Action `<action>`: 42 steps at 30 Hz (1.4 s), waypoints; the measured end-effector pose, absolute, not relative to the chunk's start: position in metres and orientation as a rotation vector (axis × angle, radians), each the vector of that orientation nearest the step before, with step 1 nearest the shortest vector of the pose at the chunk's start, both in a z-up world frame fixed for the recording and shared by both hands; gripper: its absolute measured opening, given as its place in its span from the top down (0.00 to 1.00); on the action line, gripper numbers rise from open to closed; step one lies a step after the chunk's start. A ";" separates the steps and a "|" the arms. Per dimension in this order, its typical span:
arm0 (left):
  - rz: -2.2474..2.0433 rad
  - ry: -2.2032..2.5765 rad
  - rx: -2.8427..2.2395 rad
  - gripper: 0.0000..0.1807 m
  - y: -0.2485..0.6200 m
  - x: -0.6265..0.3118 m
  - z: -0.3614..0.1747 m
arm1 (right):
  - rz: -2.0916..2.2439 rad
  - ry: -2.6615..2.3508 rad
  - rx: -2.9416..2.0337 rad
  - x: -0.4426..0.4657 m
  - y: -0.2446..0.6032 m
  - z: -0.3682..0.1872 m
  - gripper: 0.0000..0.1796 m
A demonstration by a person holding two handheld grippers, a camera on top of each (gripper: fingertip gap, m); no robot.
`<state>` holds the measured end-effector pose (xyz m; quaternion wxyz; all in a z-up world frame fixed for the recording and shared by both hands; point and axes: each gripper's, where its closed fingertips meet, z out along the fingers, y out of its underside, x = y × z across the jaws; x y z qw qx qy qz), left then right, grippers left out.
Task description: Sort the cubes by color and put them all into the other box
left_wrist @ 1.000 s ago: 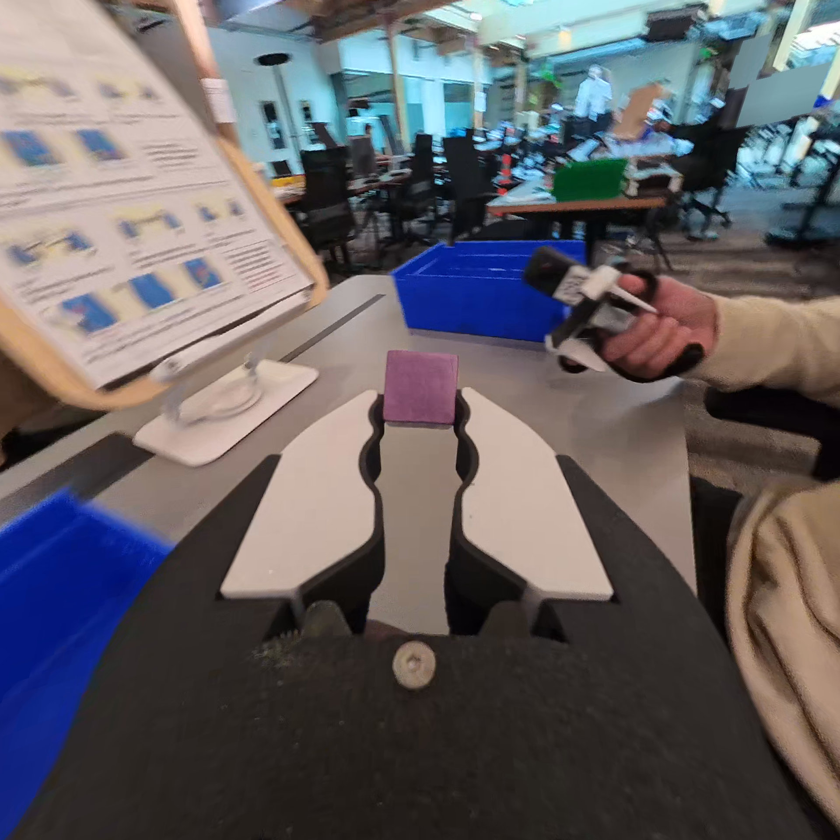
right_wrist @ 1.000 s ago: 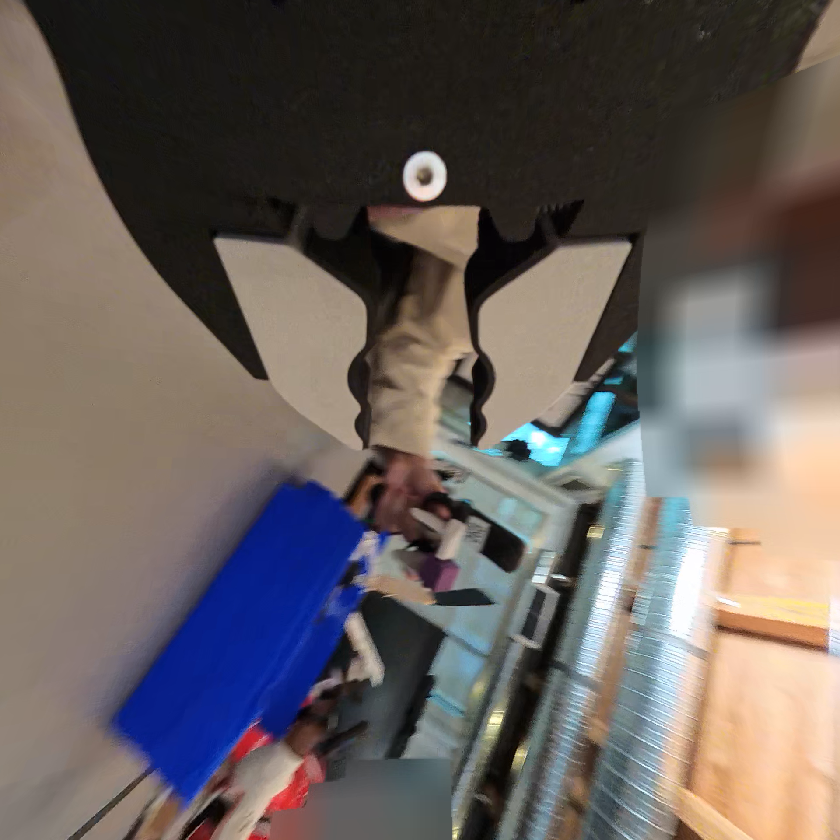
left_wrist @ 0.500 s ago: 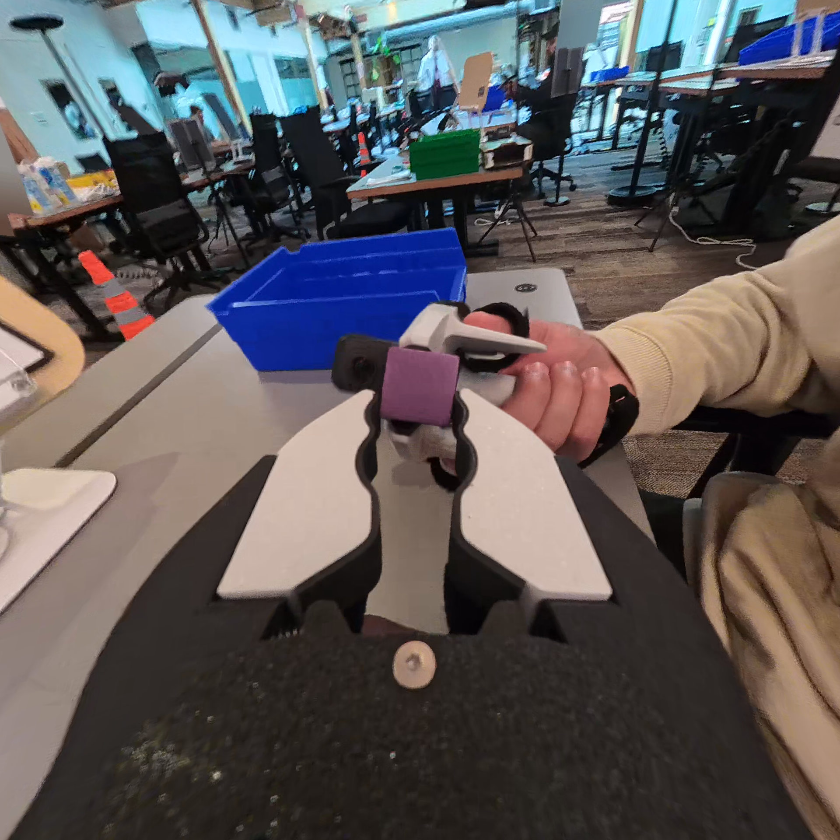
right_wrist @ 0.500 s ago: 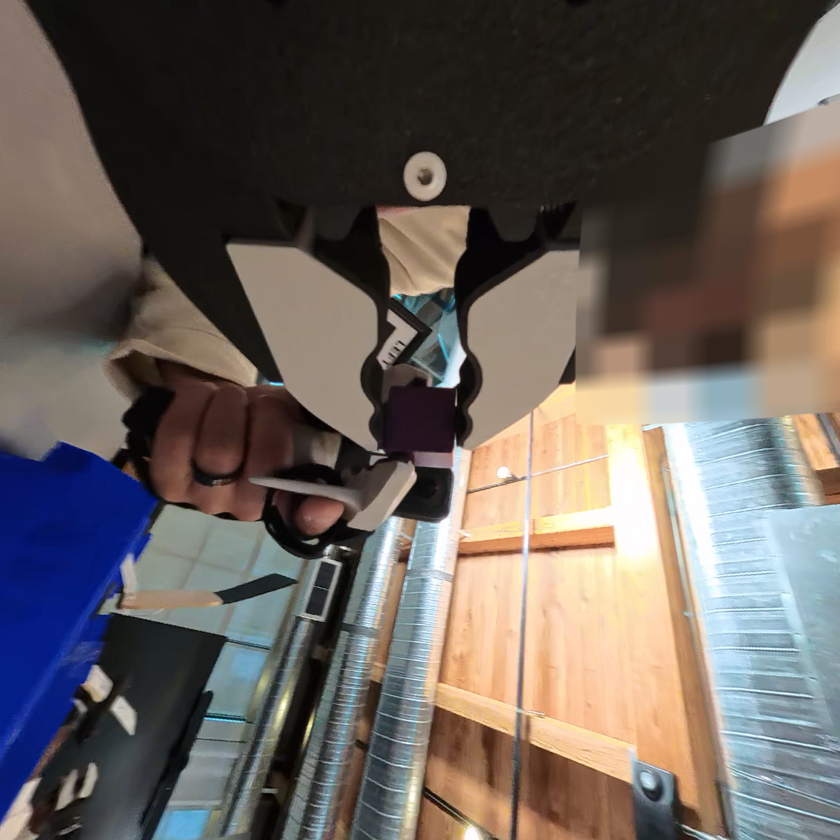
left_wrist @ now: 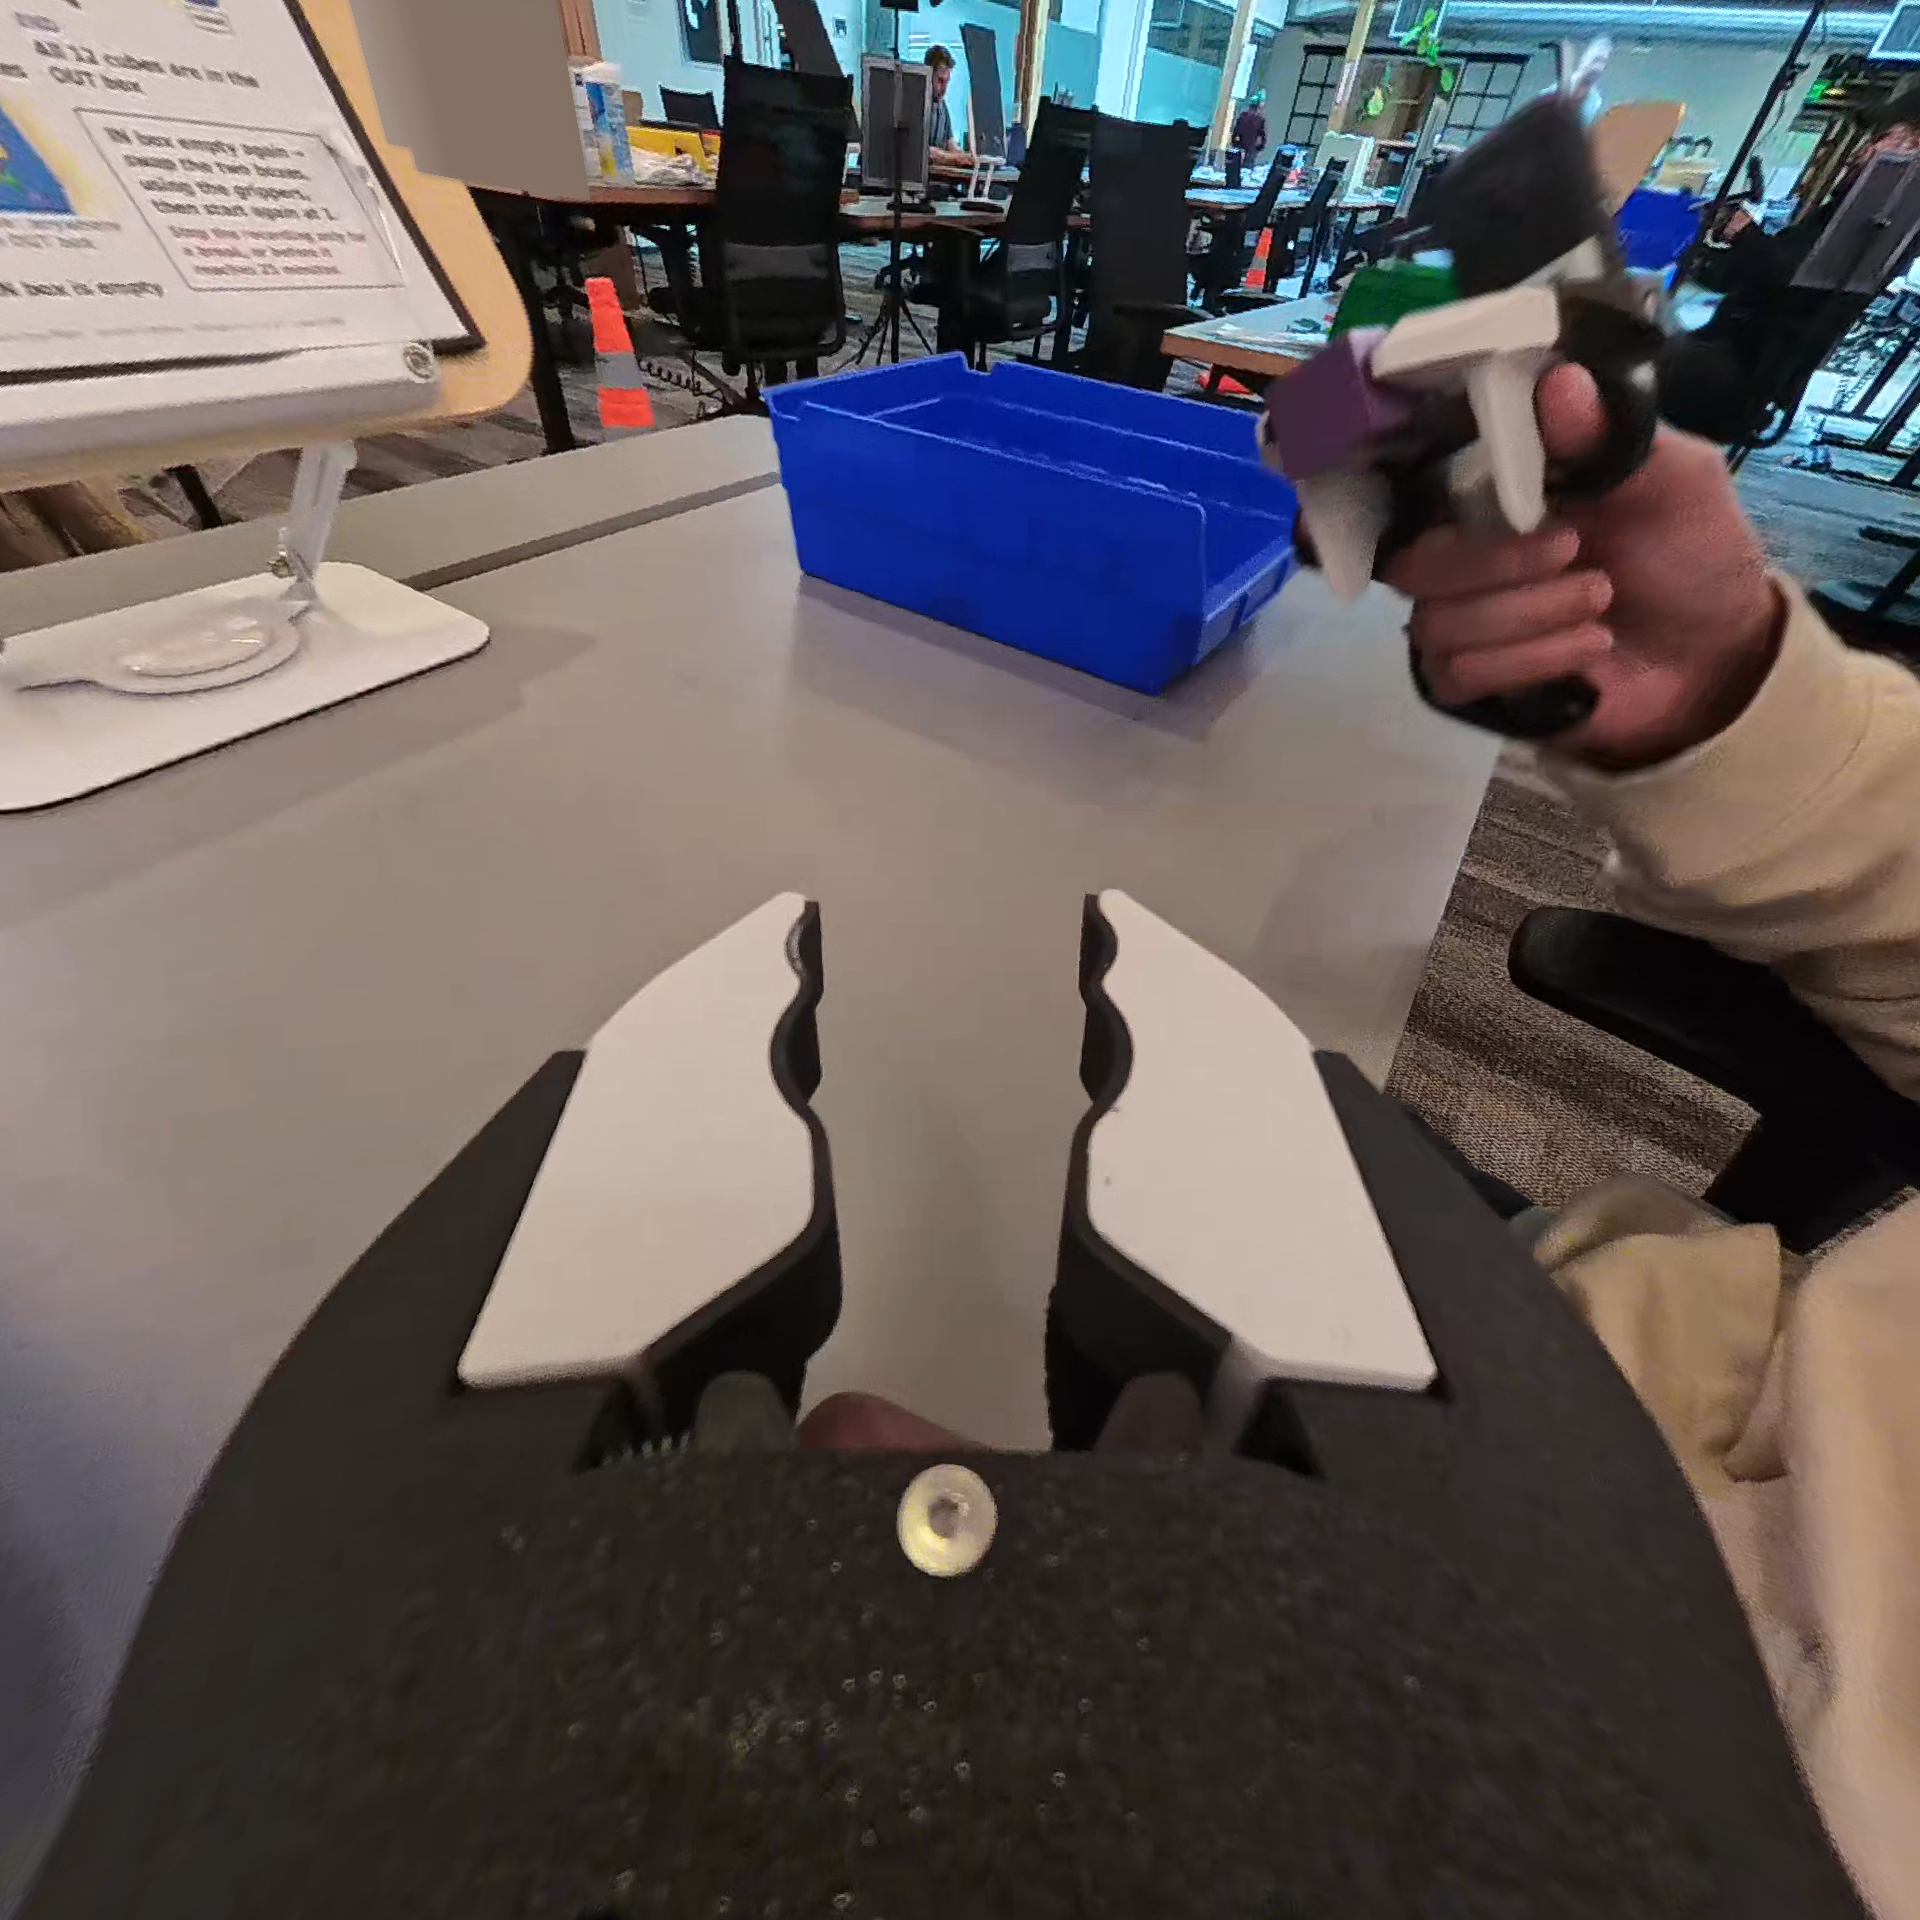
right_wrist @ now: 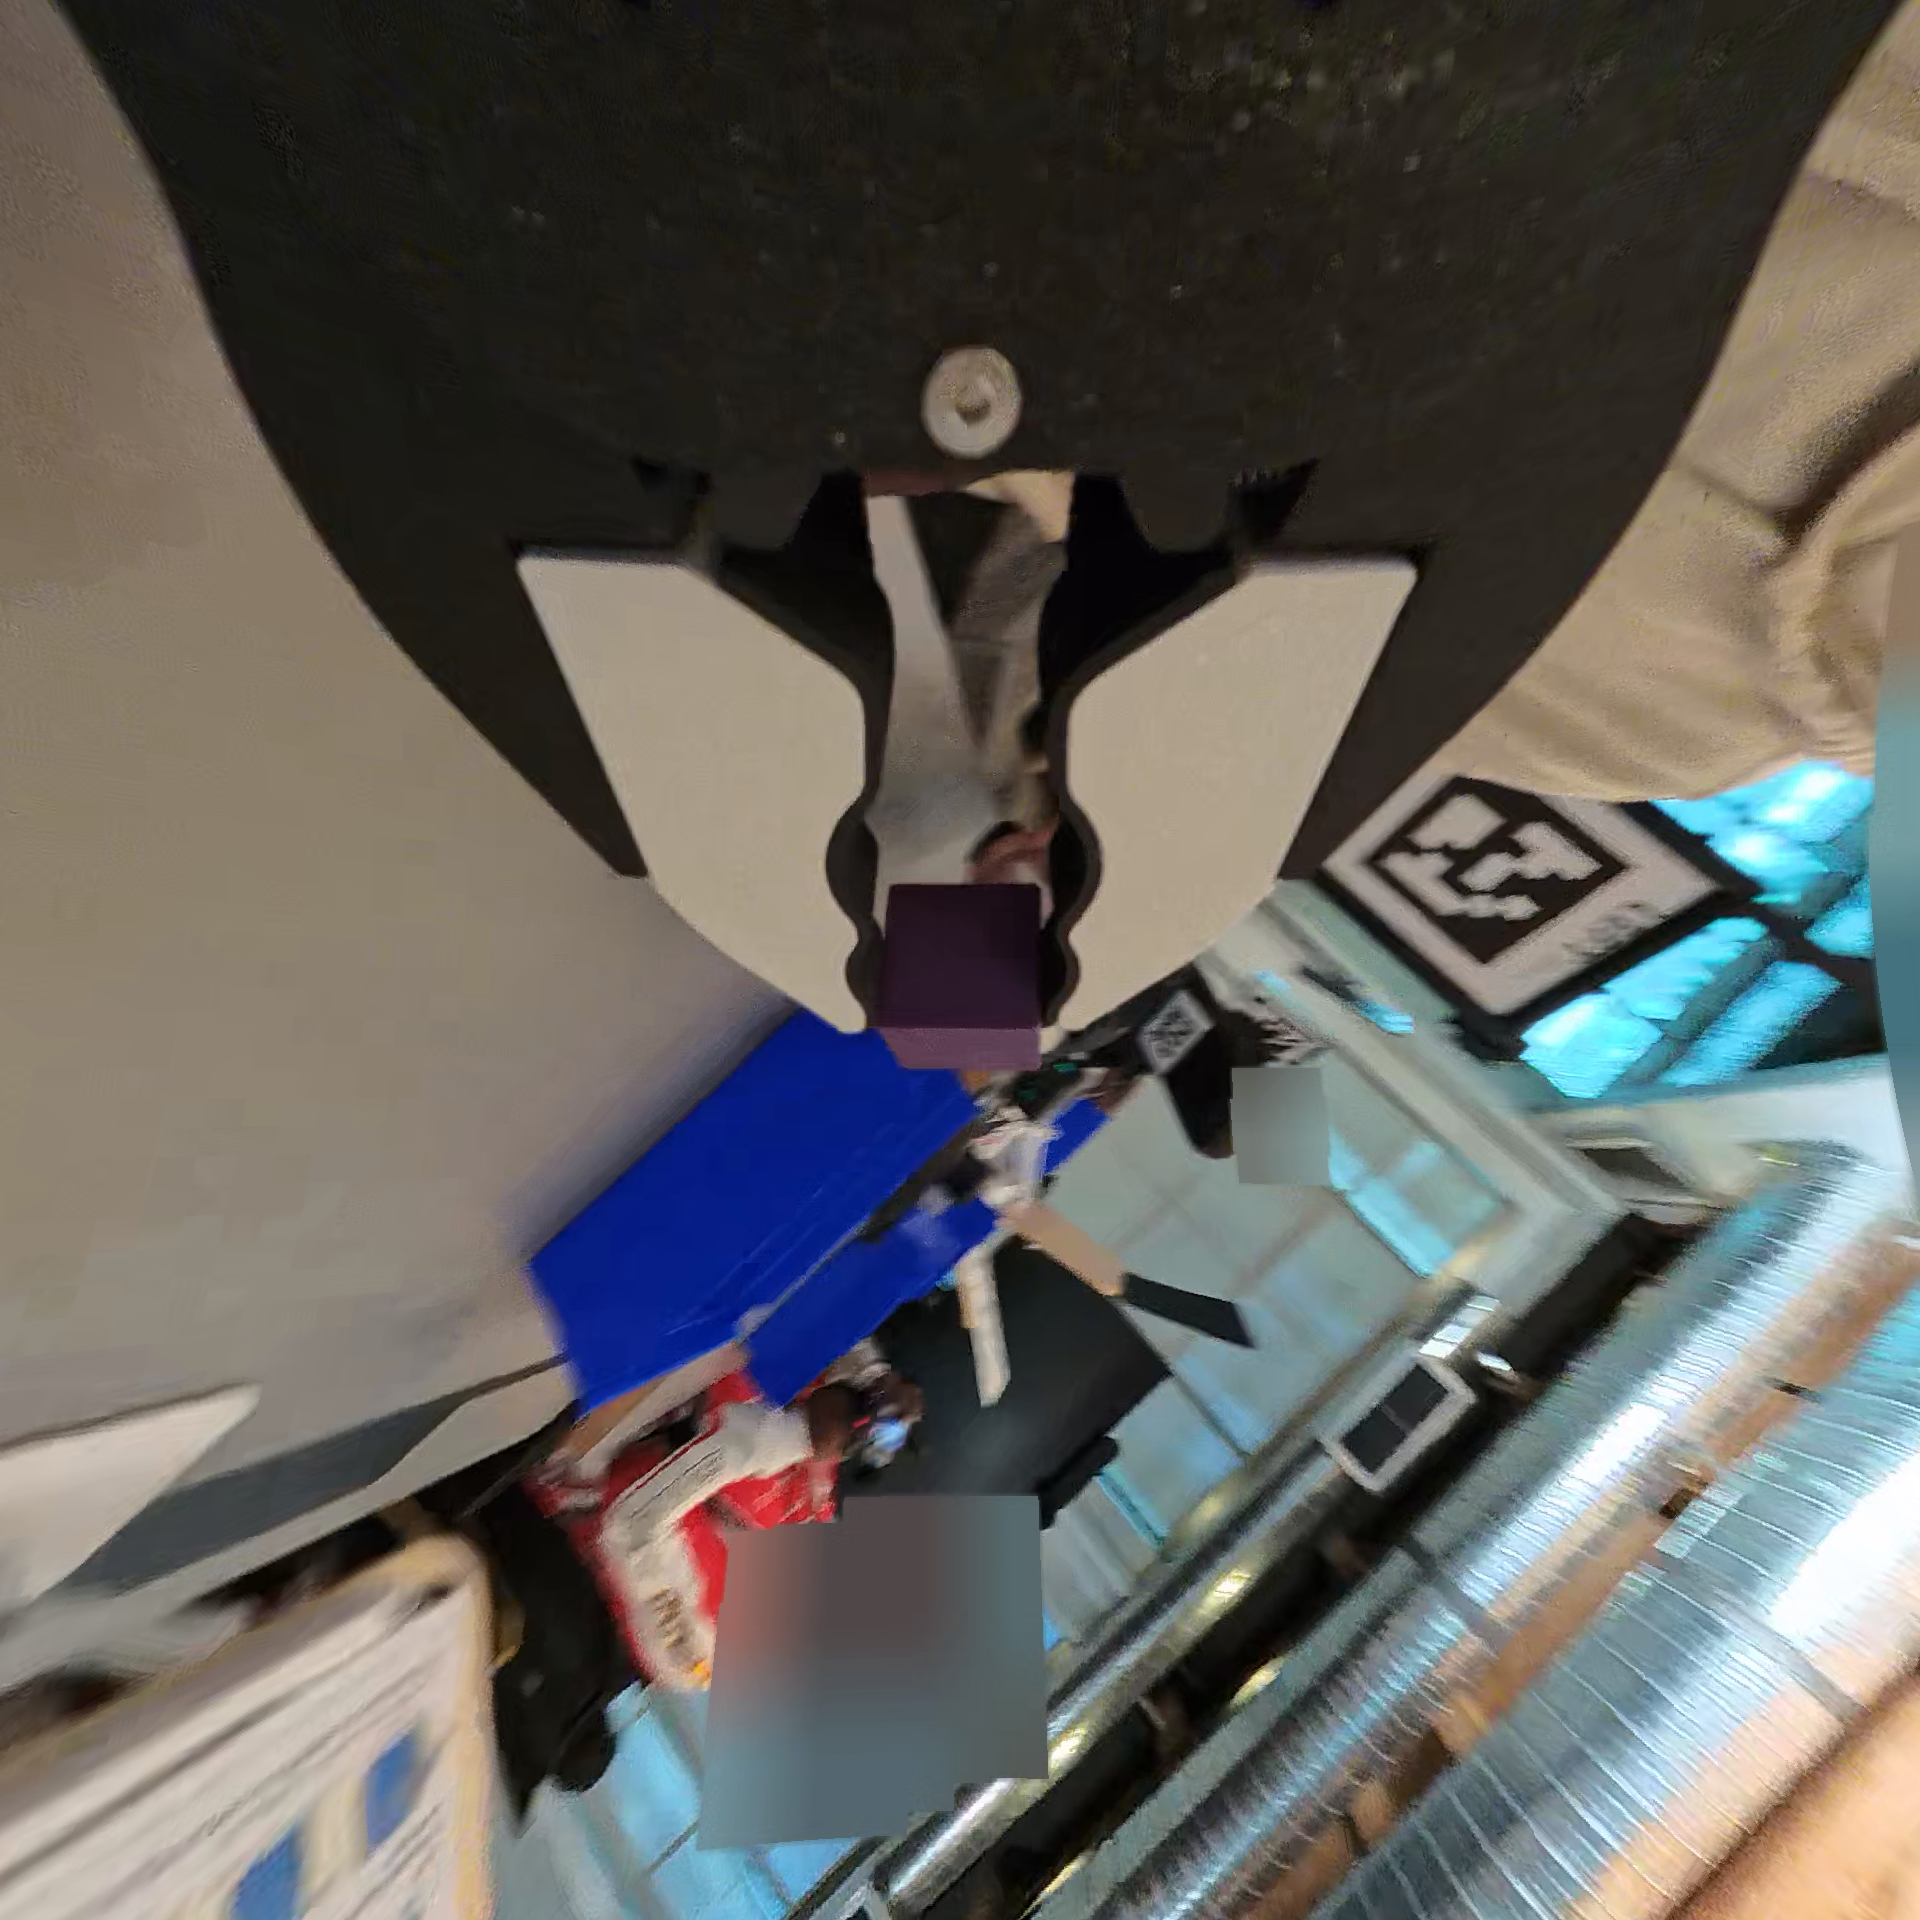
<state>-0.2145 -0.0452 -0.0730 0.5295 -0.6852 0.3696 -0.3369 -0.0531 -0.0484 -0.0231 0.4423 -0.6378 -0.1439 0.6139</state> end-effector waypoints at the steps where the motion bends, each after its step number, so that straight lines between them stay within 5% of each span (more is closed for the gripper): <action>1: -0.800 0.876 -1.635 0.74 -0.044 -0.216 -0.071 | 1.397 -0.352 -1.614 -0.031 -0.040 -0.019 0.84; 9: -0.764 0.925 -1.642 0.75 -0.047 -0.211 -0.078 | 0.109 -0.305 -2.326 0.202 0.070 -0.072 0.84; 17: -0.752 0.979 -1.658 0.75 -0.057 -0.206 -0.086 | -0.127 -0.330 -2.944 0.254 0.092 -0.155 0.84; 42: -0.750 1.090 -1.614 0.75 -0.081 -0.196 -0.084 | -0.634 -0.771 -3.294 0.267 0.041 -0.183 0.83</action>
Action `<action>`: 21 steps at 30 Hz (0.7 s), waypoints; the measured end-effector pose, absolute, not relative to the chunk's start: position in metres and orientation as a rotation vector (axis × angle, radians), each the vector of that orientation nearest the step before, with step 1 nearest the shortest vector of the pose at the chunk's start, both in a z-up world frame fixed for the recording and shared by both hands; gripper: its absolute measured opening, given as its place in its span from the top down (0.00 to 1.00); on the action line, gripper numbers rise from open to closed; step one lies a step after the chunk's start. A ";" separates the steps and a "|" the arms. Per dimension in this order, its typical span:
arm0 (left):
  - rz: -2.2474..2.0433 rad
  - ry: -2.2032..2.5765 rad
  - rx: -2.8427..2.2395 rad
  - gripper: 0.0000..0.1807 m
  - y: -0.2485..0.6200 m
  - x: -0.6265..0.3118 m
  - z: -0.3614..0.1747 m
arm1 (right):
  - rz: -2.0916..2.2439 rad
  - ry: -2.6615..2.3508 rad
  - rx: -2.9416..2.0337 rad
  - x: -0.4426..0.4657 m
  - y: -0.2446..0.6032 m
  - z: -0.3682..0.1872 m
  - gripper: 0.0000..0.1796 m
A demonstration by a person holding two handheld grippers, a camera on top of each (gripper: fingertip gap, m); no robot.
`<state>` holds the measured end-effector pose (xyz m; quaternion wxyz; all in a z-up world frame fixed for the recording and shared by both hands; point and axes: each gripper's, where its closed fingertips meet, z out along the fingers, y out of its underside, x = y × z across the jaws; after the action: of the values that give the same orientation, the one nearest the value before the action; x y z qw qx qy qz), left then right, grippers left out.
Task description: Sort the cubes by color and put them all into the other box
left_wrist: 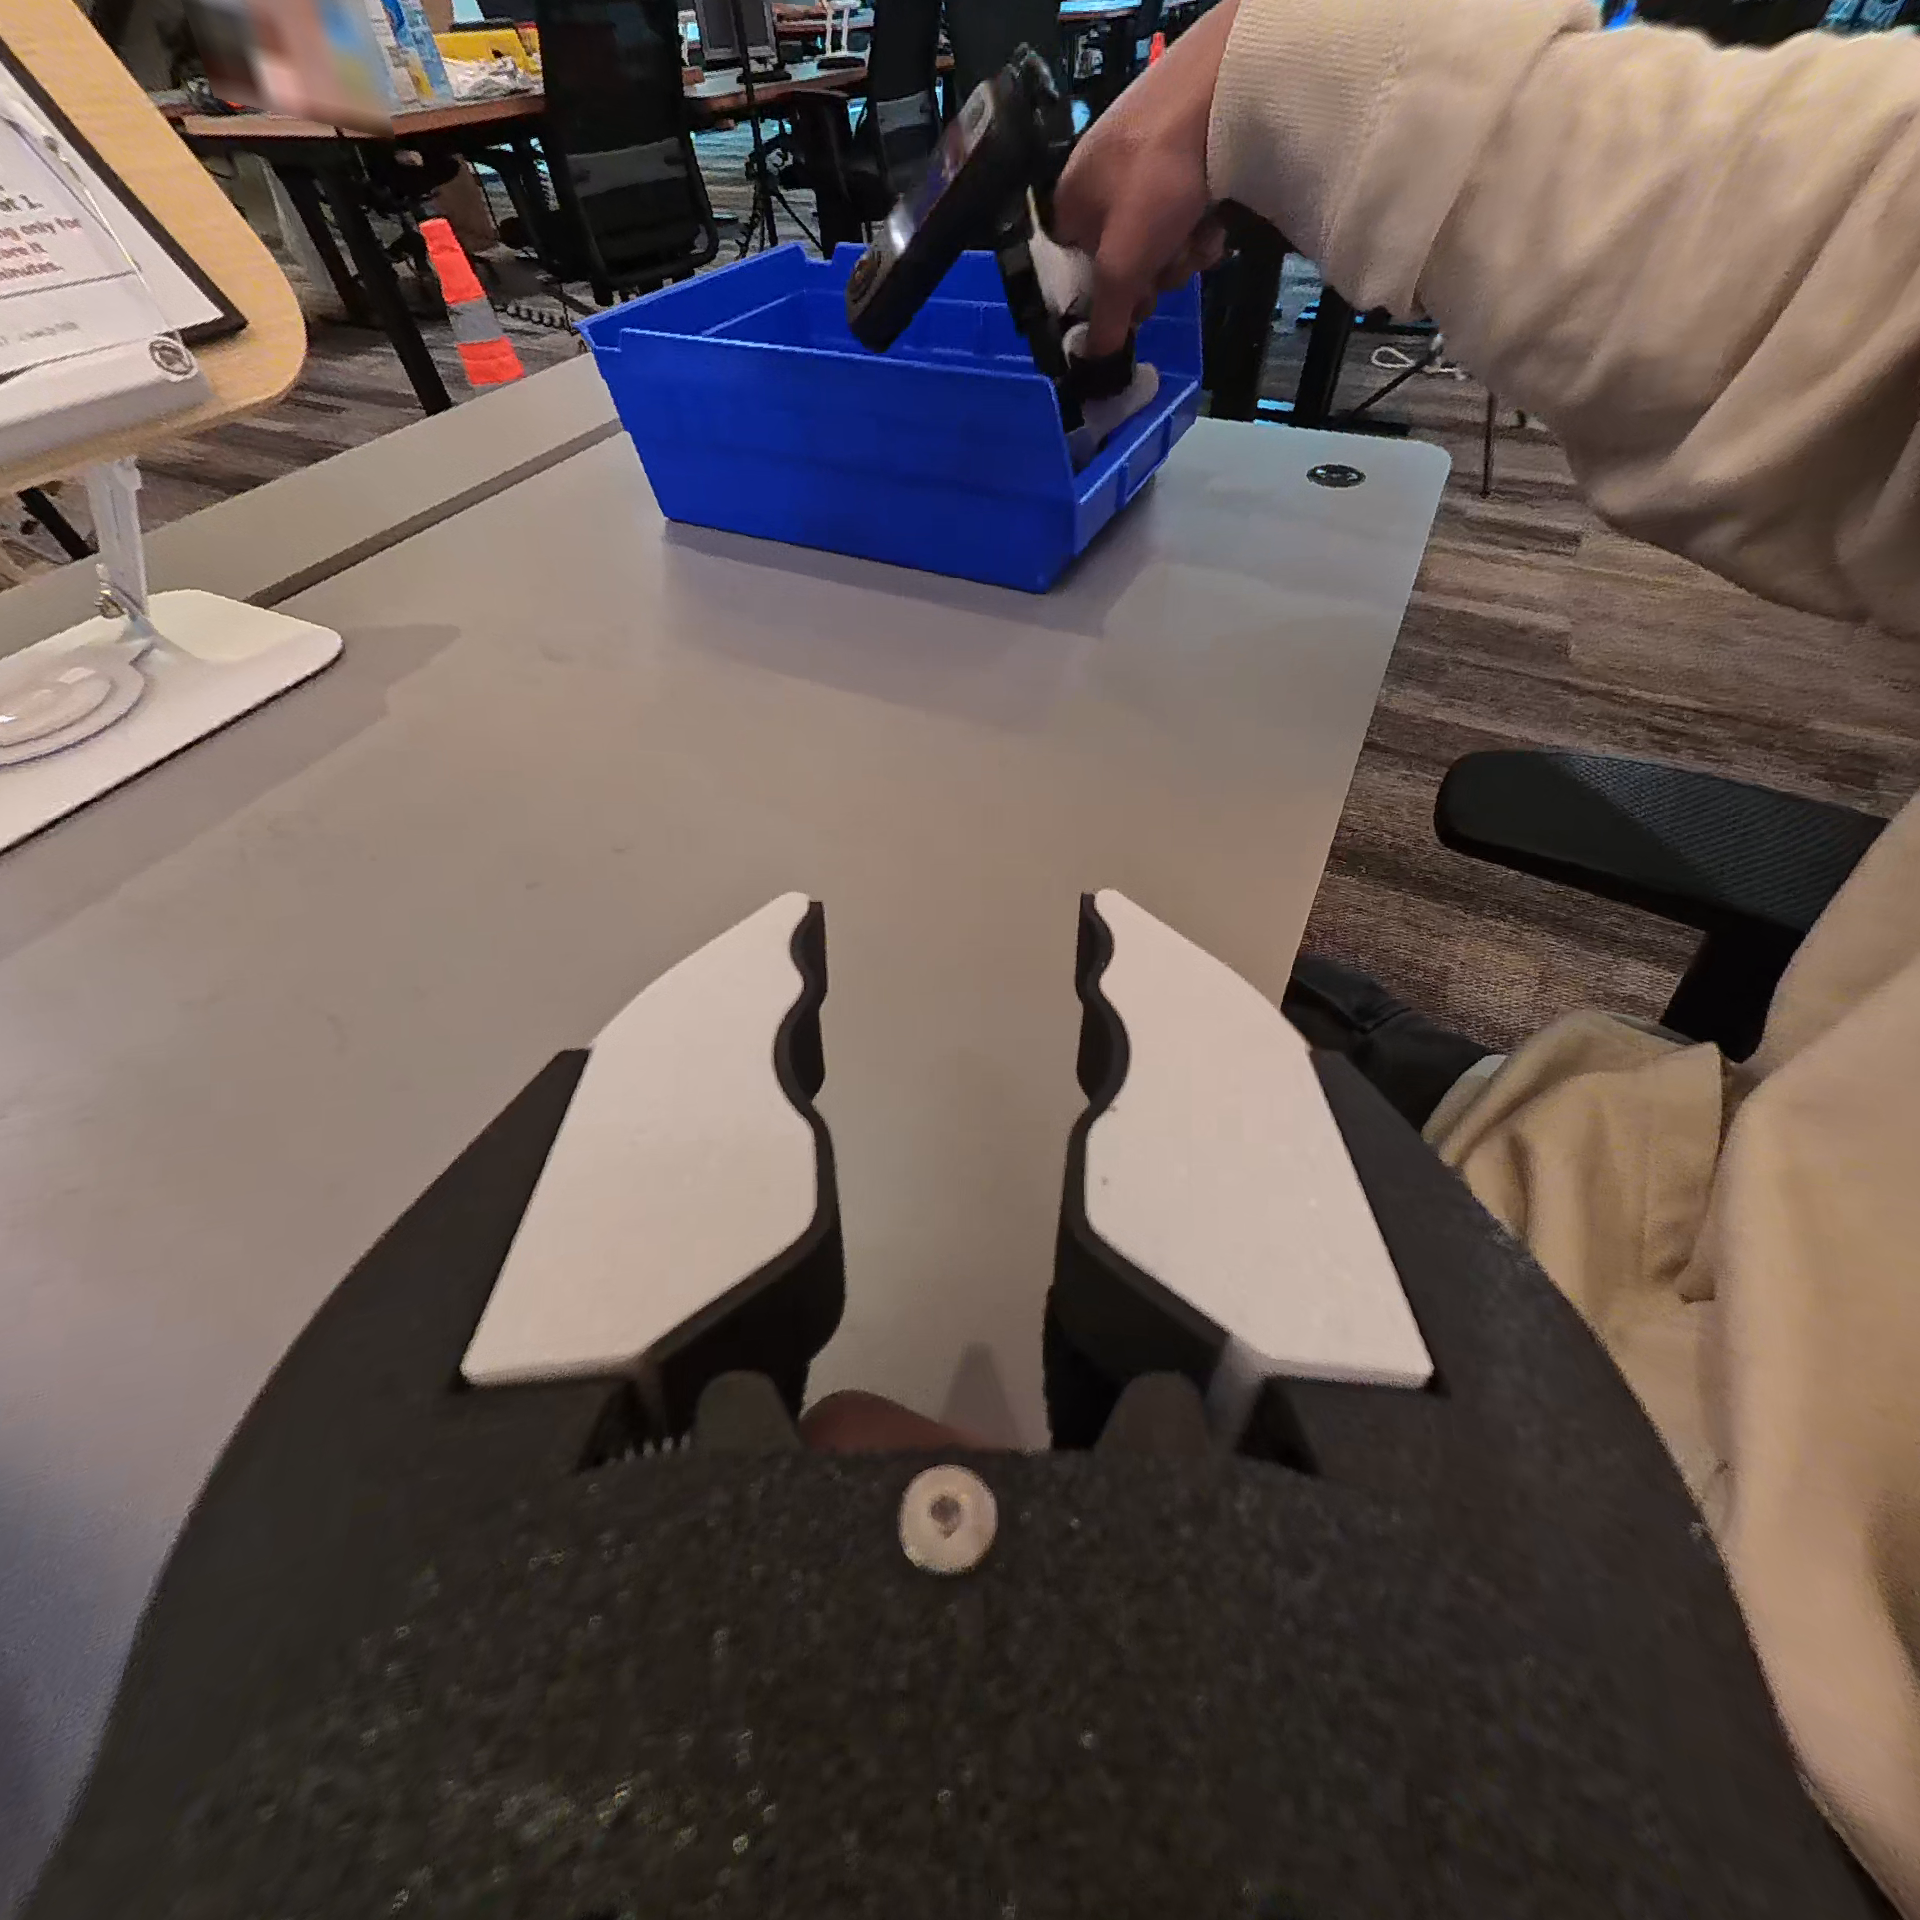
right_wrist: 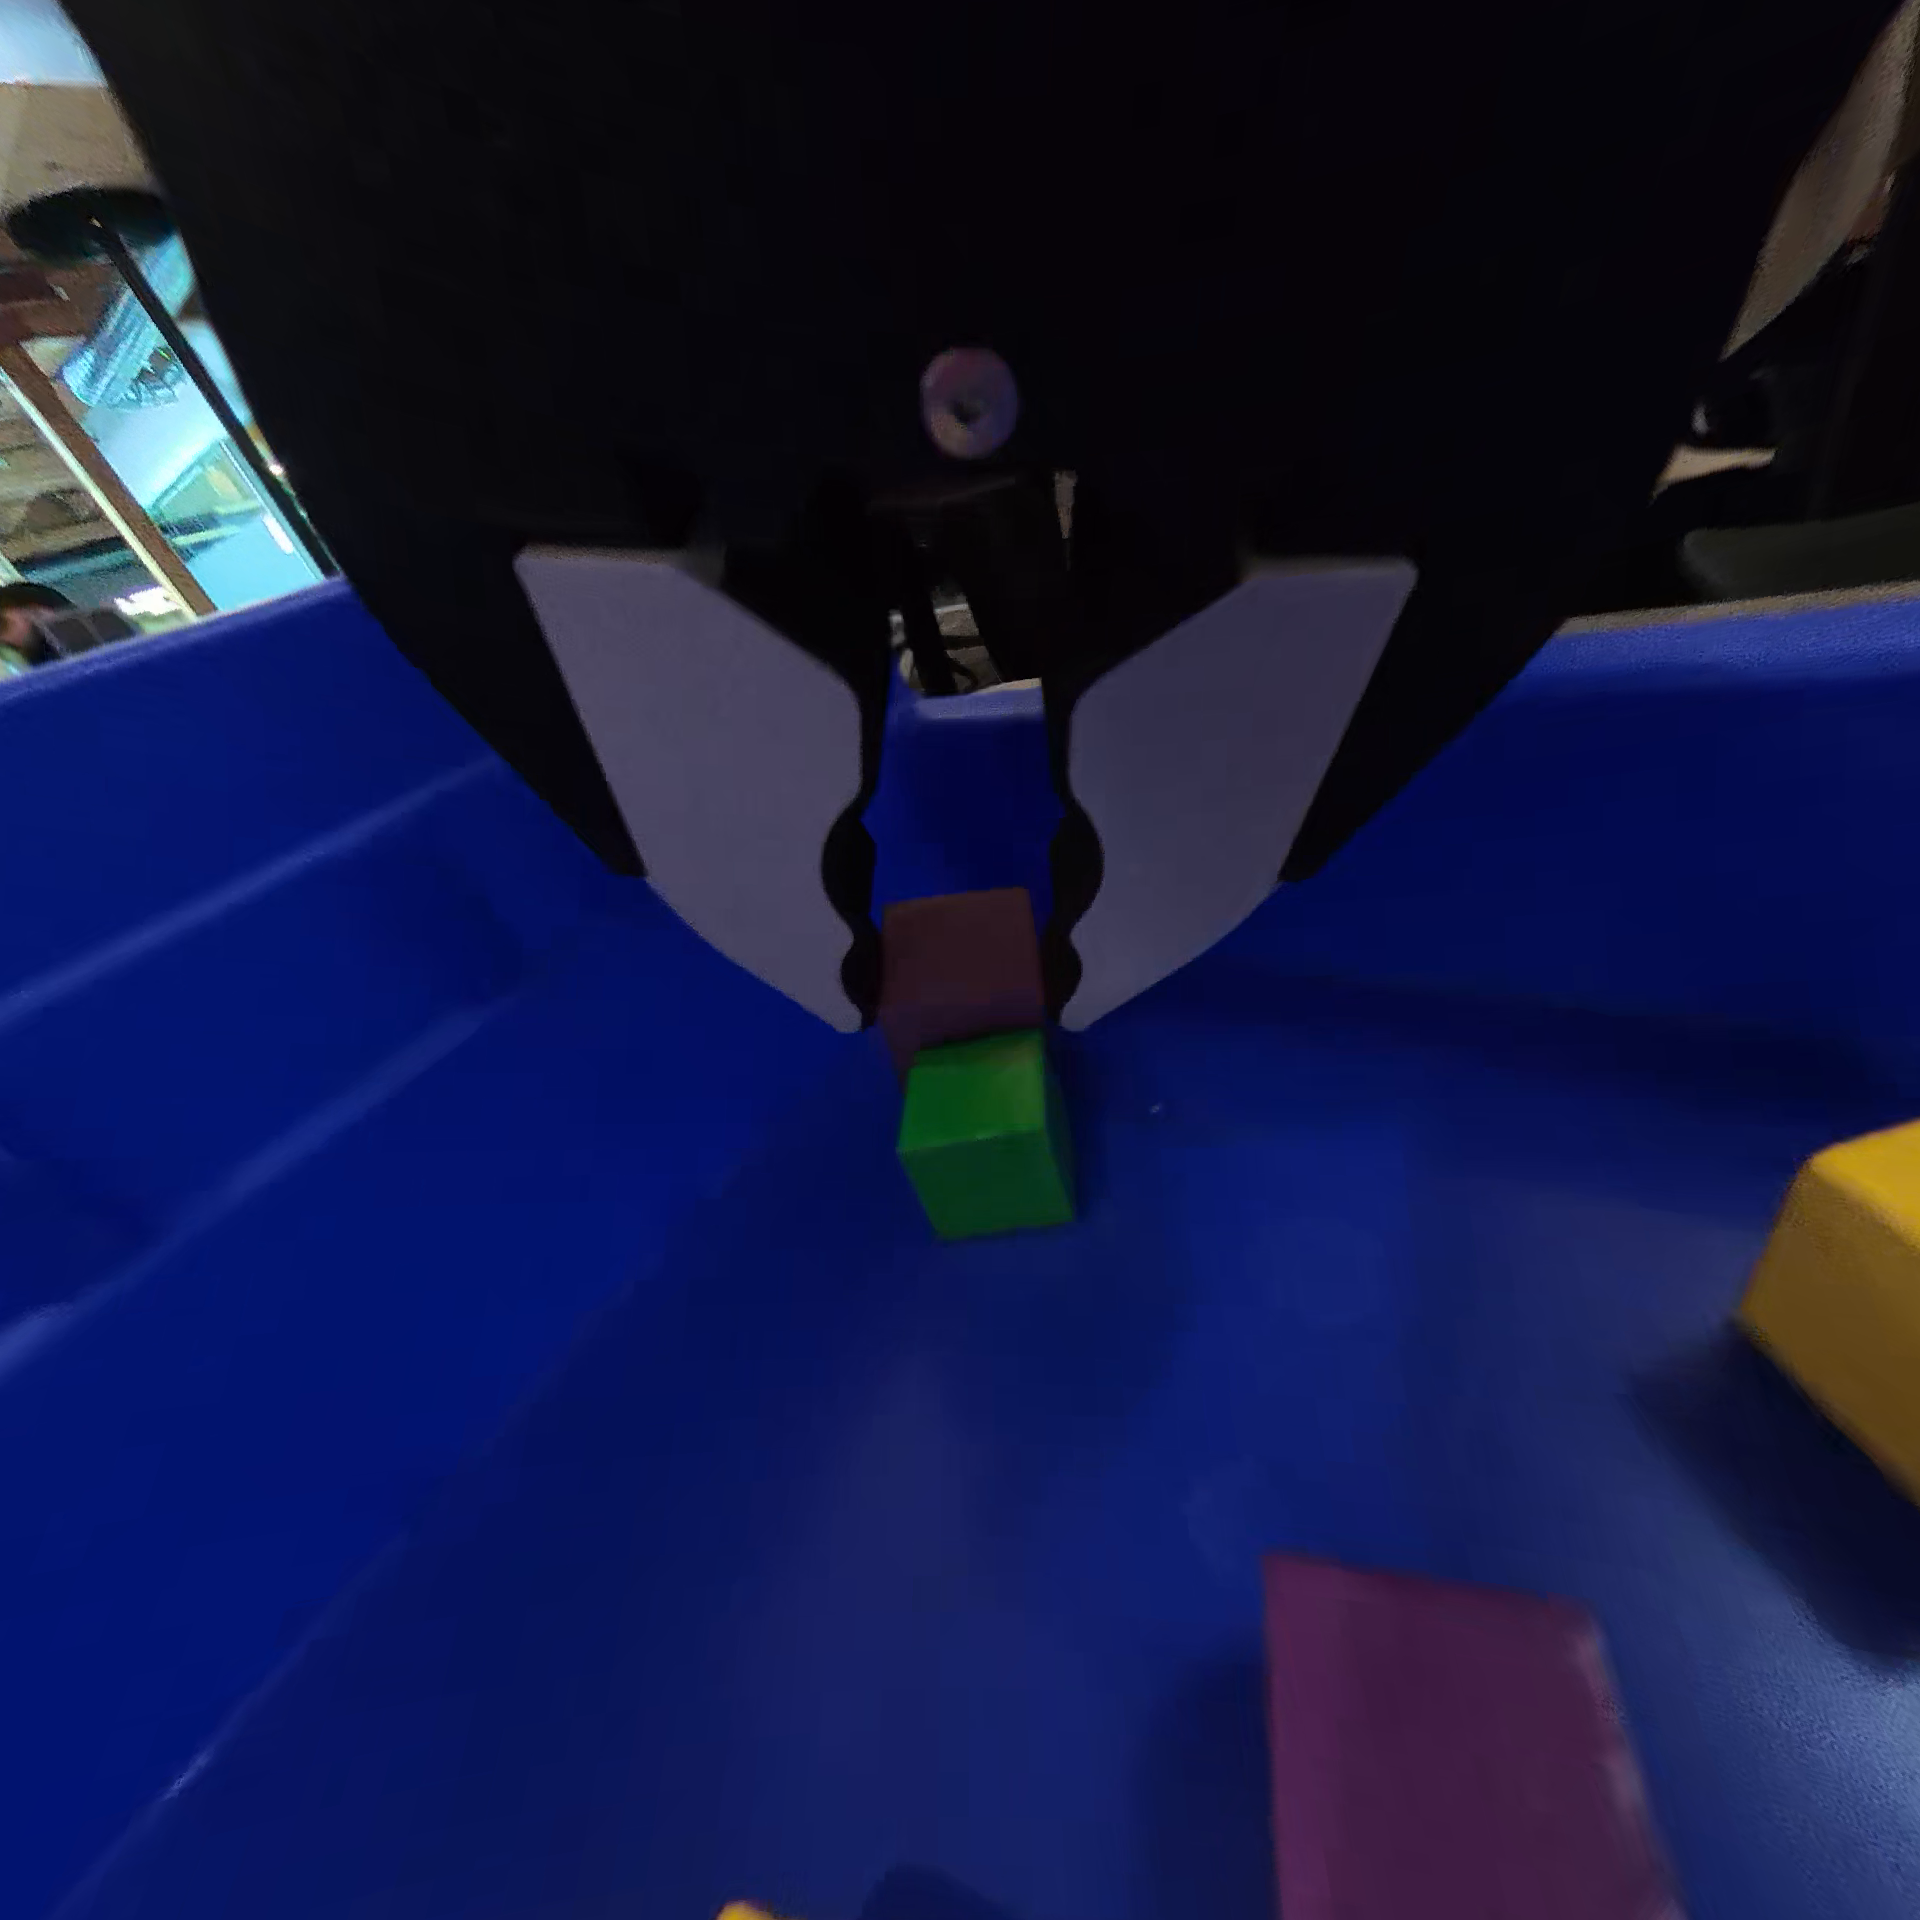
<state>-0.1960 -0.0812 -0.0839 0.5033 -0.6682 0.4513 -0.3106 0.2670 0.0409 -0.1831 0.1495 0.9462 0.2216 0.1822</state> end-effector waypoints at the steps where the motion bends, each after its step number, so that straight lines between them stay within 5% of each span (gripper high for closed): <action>1: -0.743 1.091 -1.610 0.75 -0.081 -0.196 -0.083 | 0.537 0.628 2.726 0.269 0.044 -0.184 0.83; 3: -0.740 1.092 -1.609 0.75 -0.082 -0.197 -0.083 | 0.474 0.606 2.747 0.267 0.042 -0.183 0.82; 7: -0.733 1.067 -1.625 0.74 -0.079 -0.203 -0.083 | 0.609 0.613 2.890 0.268 0.032 -0.143 0.64; 11: -0.645 0.969 -1.713 0.75 -0.058 -0.218 -0.090 | 0.721 0.871 3.429 0.194 0.031 -0.081 0.66; 13: -0.590 0.898 -1.774 0.75 -0.044 -0.229 -0.096 | 0.266 1.180 3.830 0.098 0.028 -0.067 0.66; 15: -0.584 0.835 -1.829 0.75 -0.033 -0.237 -0.100 | -0.840 1.247 3.966 -0.002 -0.006 -0.072 0.78; 16: -0.597 0.803 -1.856 0.75 -0.030 -0.240 -0.102 | -1.325 1.168 3.847 -0.040 -0.024 -0.083 0.76; 21: -0.671 0.737 -1.906 0.74 -0.031 -0.249 -0.102 | -1.966 0.992 3.425 -0.101 -0.065 -0.112 0.72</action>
<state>-0.2491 -0.0312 -0.1024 0.4755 -0.7796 0.3015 -0.2744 -0.1009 -0.0652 -0.1117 -0.4486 0.7517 0.2177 -0.4316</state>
